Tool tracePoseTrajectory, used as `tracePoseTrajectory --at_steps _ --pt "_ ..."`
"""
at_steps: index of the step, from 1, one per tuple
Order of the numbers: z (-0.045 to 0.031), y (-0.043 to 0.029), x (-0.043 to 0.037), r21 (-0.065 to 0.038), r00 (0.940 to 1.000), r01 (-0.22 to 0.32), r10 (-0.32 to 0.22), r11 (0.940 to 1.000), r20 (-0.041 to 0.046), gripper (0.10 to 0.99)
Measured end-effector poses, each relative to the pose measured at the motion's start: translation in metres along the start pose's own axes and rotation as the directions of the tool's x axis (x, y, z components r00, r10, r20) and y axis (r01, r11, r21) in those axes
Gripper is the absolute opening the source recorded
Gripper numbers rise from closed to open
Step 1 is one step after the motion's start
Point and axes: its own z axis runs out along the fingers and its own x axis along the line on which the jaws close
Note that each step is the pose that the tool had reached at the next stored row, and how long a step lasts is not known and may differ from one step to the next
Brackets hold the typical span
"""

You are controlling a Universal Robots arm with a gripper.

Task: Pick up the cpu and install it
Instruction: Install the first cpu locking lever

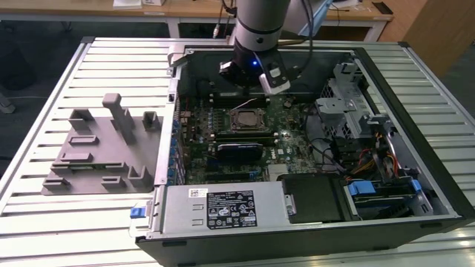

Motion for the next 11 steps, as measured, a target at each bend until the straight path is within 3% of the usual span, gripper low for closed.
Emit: tracePoseTrajectory --at_steps 7,11 --pt "-0.0001 0.0016 -0.0236 0.001 1.0 -0.002 0.002 1.0 -0.006 0.106" --pt "0.0 0.0019 -0.0265 0.001 1.0 -0.002 0.002 1.0 -0.0065 0.106"
